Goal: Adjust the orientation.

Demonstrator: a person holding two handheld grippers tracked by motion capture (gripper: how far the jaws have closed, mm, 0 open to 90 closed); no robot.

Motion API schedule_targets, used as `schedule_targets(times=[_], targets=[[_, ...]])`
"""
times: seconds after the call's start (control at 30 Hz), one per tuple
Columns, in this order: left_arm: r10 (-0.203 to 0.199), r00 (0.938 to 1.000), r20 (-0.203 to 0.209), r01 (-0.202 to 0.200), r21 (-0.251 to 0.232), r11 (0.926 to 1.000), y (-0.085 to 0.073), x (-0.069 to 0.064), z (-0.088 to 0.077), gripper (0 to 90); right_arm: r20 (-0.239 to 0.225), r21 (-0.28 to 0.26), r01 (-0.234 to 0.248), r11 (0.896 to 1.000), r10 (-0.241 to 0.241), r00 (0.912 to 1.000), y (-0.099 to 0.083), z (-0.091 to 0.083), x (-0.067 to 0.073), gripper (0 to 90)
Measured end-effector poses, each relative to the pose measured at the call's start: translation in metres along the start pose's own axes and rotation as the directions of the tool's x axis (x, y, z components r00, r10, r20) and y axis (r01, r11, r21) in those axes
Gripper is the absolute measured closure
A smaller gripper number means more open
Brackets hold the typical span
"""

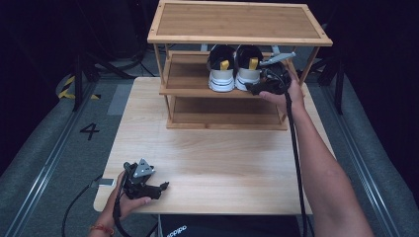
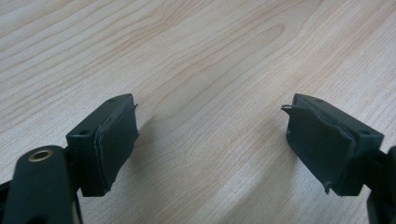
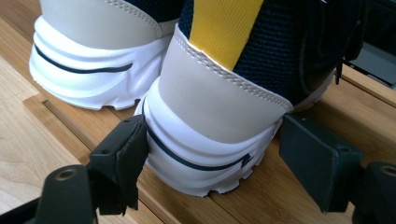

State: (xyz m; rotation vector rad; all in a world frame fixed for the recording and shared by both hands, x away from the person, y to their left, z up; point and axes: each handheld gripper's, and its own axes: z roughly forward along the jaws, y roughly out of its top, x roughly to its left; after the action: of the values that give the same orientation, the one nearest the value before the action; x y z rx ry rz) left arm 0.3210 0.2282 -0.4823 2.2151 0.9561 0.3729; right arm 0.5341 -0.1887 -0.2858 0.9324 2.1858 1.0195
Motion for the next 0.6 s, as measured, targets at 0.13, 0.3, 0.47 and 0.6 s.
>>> schedule_targets(times=[0.13,0.3,0.47,0.6], targets=[[0.0,1.0,0.0,0.0,0.0,1.0,0.0,0.0,0.0,17.0,0.003,-0.008,-0.001,1.0,0.001,1.0,-0.002,-0.005,0.0,27.8],[0.001,1.0,0.001,-0.001,0.0,1.0,0.0,0.0,0.0,17.0,-0.013,-0.019,0.013,1.0,-0.013,0.9998,-0.006,-0.021,0.003,26.7],[0.0,1.0,0.004,0.0,0.001,1.0,0.0,0.0,0.0,17.0,-0.026,-0.022,0.068,0.997,-0.069,0.9973,-0.013,-0.043,0.01,26.0],[0.008,1.0,0.003,-0.008,0.002,1.0,0.0,0.001,0.0,17.0,-0.022,-0.007,0.103,0.995,-0.103,0.9945,-0.02,-0.053,0.016,25.1]])
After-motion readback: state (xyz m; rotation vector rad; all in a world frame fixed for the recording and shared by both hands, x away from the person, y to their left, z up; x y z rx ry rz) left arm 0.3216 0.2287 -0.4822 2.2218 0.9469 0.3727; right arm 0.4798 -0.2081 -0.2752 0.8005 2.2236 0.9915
